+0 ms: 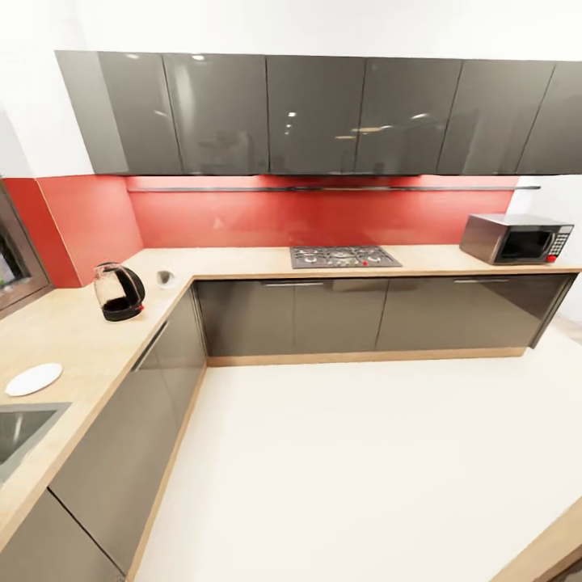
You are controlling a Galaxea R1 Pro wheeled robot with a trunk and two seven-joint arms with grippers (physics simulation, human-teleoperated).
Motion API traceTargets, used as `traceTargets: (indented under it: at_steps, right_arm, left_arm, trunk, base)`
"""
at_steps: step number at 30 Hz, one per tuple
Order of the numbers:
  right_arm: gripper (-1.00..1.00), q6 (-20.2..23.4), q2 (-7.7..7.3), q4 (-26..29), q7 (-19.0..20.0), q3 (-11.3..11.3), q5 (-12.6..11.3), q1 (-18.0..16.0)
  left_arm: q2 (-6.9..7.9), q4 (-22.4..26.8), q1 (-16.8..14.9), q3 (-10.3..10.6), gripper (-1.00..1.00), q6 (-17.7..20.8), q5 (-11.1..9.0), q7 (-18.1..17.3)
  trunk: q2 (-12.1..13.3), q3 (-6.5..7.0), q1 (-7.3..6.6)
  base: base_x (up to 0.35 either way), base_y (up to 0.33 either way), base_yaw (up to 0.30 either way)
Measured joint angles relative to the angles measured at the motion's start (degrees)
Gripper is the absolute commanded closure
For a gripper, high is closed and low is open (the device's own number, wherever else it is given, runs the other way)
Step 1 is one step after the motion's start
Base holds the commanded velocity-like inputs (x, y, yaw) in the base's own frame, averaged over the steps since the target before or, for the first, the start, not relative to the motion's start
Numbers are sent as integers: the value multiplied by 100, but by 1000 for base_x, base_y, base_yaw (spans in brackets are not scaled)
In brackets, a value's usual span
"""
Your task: Set up a coffee station on the kitchen countertop: keep the coffee maker on the countertop, move the bottle of coffee from the kitchen shelf to the counter next to the coffee maker, place a paper coffee filter on top of the coffee maker, put the saucer next to the coffee maker with the coffee cup on the saucer, and place the electric kettle next to the coffee maker.
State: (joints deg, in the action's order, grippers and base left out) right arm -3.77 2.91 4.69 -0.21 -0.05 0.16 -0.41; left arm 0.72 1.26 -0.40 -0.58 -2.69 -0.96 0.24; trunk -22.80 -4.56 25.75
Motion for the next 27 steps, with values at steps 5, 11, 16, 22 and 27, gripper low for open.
traceTargets:
  at_steps: [5, 11, 16, 22, 27]
  right_arm:
    - [-100, 0, 6, 0, -3, 12, -1, 0]
    - [-100, 0, 3, 0, -3, 13, 0, 0]
    - [-100, -1, -6, 0, -9, 14, 7, 0]
    - [-100, 4, -46, 5, -11, 13, 8, 0]
    - [-100, 17, -53, 8, -10, 14, 8, 0]
  left_arm:
    - [-1, 7, 0, 7, -100, 4, 0, 0]
    - [33, 12, -3, 26, -100, -18, 21, -14]
    - [207, 16, 0, 19, -100, -37, 9, -16]
    - [229, 17, 0, 16, -100, -39, 8, -14]
    - [234, 17, 0, 16, -100, -39, 8, -9]
  trunk:
    - [-1, 7, 0]
    - [0, 32, 0]
    - [-1, 54, -2]
    - [-1, 69, -2]
    - [-1, 73, -2]
  base:
    - [0, 0, 278]
    - [0, 0, 262]
    - [108, -130, 261]
    - [185, -212, 271]
    - [228, -216, 277]
